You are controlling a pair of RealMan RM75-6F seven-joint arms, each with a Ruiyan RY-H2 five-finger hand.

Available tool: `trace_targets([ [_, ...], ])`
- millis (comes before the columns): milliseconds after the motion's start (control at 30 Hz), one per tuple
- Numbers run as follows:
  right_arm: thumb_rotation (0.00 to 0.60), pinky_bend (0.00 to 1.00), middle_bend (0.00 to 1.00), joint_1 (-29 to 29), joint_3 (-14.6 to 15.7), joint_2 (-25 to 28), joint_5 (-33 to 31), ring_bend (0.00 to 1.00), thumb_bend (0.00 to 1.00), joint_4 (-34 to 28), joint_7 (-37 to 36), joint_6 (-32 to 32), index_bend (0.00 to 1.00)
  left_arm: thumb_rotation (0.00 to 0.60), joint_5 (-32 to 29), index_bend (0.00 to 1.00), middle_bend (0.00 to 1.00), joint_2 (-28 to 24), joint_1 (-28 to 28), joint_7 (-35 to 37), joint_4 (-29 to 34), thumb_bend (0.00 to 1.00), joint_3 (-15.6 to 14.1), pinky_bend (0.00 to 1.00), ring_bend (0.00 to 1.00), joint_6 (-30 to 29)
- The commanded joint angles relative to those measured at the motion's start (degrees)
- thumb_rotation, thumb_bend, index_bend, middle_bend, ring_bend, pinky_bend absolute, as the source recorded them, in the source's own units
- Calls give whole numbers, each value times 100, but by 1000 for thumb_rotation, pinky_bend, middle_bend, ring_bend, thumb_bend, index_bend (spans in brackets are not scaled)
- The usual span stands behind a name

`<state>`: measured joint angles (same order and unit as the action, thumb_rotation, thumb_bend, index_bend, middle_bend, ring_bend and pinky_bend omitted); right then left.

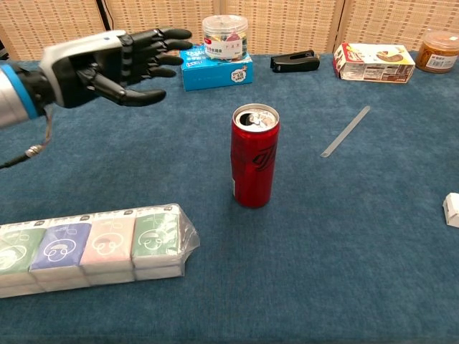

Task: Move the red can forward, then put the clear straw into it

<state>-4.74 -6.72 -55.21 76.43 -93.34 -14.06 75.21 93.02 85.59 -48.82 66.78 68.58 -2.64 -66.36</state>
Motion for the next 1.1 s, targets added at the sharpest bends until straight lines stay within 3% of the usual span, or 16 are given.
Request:
trace_targets([
  [33,600,0,0,-90,-17,85,31,0,0,-35,38,-111,0,600,-403,17,0,-908,466,-1381,1010,356,158,0,0,-373],
  [300,600,0,0,-568,-154,488,49,0,0,-179,131,-740,0,600,-997,0,0,-2041,1276,-3363,2163,357,128,0,0,-863],
  [467,600,0,0,-929,-247,630,66,0,0,-278,271,-1153,0,600,-1243,0,0,-2372,1756,-4028,2456,359,68,0,0,-1166],
  [600,600,0,0,-1550,-408,586,-77,0,0,-277,429,-1937,0,600,-1661,0,0,-2629,2292,-4754,2683,358,-47,0,0,-1425],
  [800,600,0,0,-2220,-567,259,-259,0,0,118,513,-2663,0,600,-1853,0,0,-2905,2572,-5125,3076,358,6,0,0,-1434],
  [1100,600,0,0,-3253,-737,-640,39,0,0,1289,65,-3457,0,600,-1664,0,0,-3043,2859,-5127,3194,359,176,0,0,-1532],
])
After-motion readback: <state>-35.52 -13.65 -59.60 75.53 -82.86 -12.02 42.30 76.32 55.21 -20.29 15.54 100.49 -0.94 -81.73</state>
